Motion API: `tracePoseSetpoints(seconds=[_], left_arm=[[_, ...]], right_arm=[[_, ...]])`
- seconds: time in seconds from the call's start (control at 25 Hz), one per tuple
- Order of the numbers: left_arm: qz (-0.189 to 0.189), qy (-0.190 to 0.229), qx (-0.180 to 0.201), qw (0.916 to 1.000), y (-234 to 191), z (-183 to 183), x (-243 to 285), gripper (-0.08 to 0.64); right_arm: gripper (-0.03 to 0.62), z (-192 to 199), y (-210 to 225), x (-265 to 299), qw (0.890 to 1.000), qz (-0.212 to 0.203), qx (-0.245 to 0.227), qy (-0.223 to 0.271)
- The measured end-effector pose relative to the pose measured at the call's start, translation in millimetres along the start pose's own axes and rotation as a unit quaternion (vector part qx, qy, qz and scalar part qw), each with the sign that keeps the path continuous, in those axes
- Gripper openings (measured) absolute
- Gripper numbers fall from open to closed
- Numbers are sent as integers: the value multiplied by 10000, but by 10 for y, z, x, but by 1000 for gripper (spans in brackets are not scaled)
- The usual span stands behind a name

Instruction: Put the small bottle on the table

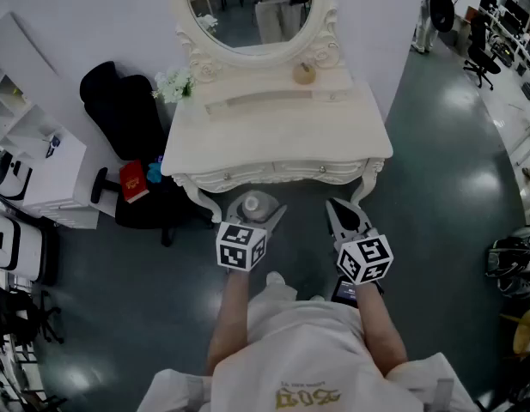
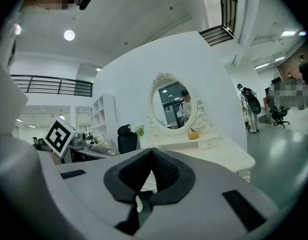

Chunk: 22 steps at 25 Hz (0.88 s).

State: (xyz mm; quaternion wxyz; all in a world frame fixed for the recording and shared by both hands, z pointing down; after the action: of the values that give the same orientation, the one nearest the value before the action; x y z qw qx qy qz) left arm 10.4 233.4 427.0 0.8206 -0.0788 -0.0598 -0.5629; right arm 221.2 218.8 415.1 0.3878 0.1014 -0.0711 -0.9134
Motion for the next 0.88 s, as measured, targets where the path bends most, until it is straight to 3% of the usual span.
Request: tracePoseSetpoints(seconds=[0.56,0.88], left_arm=[[3,-20,-47,10000,56,-36,-69,353],[-31,-102,-177,9998,-79,42,67,353]], right_arm=[[12,-59,-38,-71,9997,-67,-252,-39],[12,59,116,11,9988,110,-365,-293]])
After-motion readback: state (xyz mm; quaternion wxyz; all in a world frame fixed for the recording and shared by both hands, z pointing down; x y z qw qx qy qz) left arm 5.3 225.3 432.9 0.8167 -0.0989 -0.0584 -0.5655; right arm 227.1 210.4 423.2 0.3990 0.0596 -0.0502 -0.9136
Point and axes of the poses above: the fingertips, and each gripper's own axes: x forward along the fingers, y to its right, z out of its underside, the point moved 7 cm from there along -x, backward along the fingers, and after that the axes turned 11 degrees about y, right-handed, at the moved point
